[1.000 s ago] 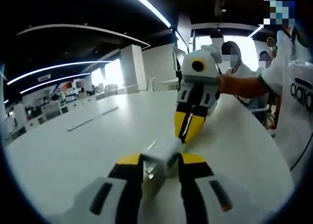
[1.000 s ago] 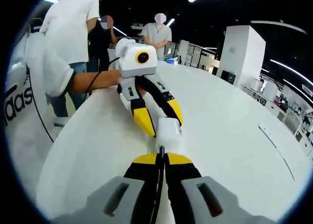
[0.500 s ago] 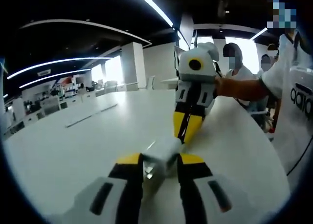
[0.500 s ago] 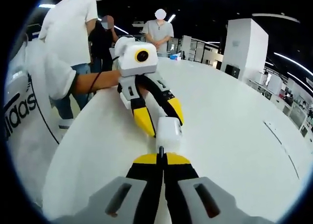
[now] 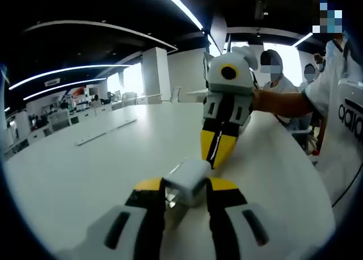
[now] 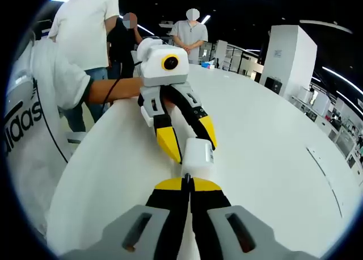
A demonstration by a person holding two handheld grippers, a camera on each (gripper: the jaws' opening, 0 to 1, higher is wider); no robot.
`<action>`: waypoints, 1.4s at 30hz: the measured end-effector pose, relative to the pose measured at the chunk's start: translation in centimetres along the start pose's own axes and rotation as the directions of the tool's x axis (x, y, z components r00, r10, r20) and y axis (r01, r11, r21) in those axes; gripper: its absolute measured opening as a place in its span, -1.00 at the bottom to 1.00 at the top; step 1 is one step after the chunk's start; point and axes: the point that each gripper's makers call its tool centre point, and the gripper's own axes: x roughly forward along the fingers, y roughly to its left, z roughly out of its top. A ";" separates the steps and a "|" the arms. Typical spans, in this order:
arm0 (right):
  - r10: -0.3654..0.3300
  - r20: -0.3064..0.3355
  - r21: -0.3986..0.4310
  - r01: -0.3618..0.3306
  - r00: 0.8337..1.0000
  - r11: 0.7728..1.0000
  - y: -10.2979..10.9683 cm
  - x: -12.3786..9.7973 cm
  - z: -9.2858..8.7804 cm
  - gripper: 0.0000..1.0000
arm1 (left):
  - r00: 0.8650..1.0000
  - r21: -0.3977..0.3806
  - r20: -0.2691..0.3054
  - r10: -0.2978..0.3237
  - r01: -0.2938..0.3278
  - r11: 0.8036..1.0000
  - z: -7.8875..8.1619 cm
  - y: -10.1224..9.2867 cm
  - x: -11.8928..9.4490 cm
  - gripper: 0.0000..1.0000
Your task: Plug the desk Type‑C cable into the charger adapter.
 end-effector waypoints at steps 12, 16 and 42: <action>-0.068 0.135 -0.086 0.080 0.988 0.993 0.1 -0.2 0.4 -0.88 | 0.999 0.019 0.043 -0.014 0.013 1.000 0.0 -0.2 -0.4 -0.42; -0.090 0.155 -0.065 0.101 0.984 0.993 -0.1 -0.4 0.4 -0.63 | 0.999 0.034 0.050 -0.007 0.005 0.999 0.0 -0.3 -0.5 -0.42; -0.512 0.484 0.331 0.394 0.709 0.858 -1.7 -16.0 1.1 -0.42 | 0.990 0.086 0.124 -0.072 0.061 0.994 1.8 -1.2 -0.1 -0.32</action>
